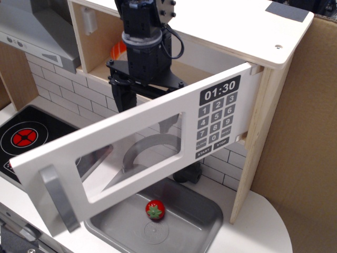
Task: Open microwave
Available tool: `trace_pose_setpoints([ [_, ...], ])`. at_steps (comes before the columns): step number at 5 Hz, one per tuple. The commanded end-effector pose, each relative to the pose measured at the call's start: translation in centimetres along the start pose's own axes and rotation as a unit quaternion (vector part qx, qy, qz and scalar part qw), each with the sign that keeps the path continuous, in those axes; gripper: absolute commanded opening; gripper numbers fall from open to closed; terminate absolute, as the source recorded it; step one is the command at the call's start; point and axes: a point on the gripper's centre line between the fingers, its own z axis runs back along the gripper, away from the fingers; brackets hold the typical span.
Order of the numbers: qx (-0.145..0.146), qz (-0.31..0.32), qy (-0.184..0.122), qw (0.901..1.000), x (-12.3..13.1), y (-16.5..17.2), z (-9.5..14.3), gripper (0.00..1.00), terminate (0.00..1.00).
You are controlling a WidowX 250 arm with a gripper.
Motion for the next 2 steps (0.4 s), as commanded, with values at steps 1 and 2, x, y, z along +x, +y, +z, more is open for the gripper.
trace_pose_setpoints([
  [1, -0.007, 0.003, -0.032, 0.9995, 0.06, 0.31, 1.61, 1.00, 0.00],
  [2, -0.007, 0.003, -0.032, 0.9995, 0.06, 0.31, 1.61, 1.00, 1.00],
])
